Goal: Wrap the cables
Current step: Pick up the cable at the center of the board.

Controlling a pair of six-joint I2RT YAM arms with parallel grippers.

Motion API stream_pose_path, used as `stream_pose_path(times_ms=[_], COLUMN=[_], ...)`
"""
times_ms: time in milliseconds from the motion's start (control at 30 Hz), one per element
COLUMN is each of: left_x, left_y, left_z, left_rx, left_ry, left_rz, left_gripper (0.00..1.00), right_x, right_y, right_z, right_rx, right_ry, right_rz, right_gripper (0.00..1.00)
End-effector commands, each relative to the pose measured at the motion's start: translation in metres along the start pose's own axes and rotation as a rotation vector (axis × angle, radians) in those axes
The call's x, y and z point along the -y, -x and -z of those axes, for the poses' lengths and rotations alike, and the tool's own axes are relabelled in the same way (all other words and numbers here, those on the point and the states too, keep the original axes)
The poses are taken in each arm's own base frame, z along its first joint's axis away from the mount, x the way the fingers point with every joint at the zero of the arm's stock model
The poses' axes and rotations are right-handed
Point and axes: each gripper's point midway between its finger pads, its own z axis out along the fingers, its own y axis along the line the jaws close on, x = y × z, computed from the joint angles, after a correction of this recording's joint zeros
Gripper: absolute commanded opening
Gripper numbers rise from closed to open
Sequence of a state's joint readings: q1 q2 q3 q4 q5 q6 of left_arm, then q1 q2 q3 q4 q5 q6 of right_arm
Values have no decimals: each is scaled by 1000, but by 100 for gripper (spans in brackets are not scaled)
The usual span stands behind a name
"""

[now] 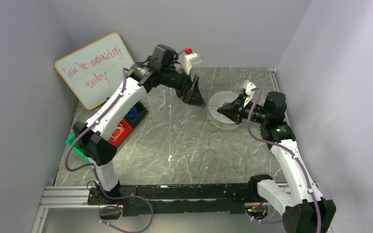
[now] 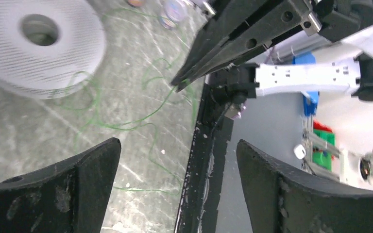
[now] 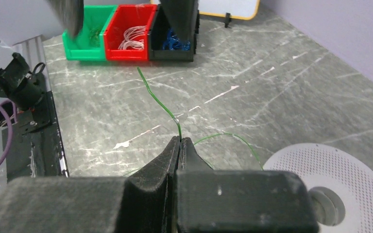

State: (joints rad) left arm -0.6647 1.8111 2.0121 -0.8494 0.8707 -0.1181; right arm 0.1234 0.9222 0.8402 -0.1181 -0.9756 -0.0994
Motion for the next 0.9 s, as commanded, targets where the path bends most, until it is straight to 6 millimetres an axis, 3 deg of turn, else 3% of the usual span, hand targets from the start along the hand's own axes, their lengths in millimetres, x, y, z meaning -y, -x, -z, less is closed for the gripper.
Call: stream_pose_path(times_ms=[0, 100, 200, 300, 467, 633, 867], left_x=[8, -33, -85, -102, -80, -45, -27], left_y=[48, 51, 41, 31, 40, 48, 59], left_z=[69, 79, 79, 63, 36, 4, -10], left_rx=[201, 252, 227, 167, 147, 145, 181], left_ry=[114, 337, 530, 510, 399, 364, 310], left_rz=[-106, -141, -141, -118, -122, -204, -158], left_gripper=[94, 94, 94, 94, 94, 94, 89], right_x=[12, 22, 32, 40, 40, 41, 40], right_y=[22, 24, 26, 23, 11, 4, -3], right_z=[11, 20, 30, 37, 34, 31, 28], right_rx=[26, 23, 23, 7, -17, -35, -51], right_ry=[-62, -110, -166, -208, -171, -152, -120], right_rz=[28, 22, 24, 25, 20, 9, -13], right_gripper=[0, 0, 0, 0, 0, 0, 0])
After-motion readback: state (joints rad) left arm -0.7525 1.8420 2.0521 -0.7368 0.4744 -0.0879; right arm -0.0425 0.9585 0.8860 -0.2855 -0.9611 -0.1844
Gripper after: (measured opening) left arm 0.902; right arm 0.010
